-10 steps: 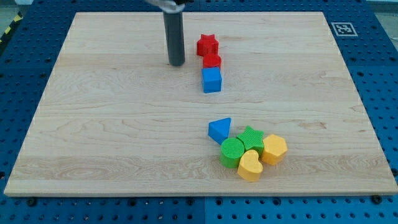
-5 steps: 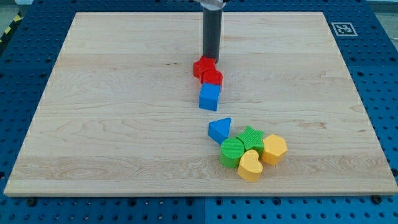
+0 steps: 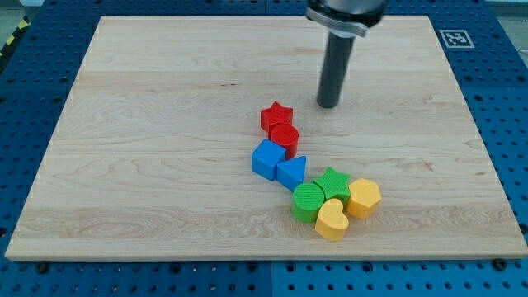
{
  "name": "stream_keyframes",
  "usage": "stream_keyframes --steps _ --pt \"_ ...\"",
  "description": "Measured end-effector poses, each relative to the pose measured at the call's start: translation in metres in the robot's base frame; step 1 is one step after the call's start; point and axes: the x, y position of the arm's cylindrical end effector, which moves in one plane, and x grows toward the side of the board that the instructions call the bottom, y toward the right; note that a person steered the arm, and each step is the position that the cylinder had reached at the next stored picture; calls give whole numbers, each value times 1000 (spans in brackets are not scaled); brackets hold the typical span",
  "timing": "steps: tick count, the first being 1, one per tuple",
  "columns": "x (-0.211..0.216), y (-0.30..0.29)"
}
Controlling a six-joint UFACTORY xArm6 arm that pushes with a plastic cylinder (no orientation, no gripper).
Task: Move the red blocks to the green star
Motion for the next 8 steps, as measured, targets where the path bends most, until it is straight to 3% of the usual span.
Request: stream_keyframes --steps 1,2,3,6,8 --pt "-18 -52" --pt "-12 -102" --pt "11 -114" --pt "66 -2" --pt "67 -2"
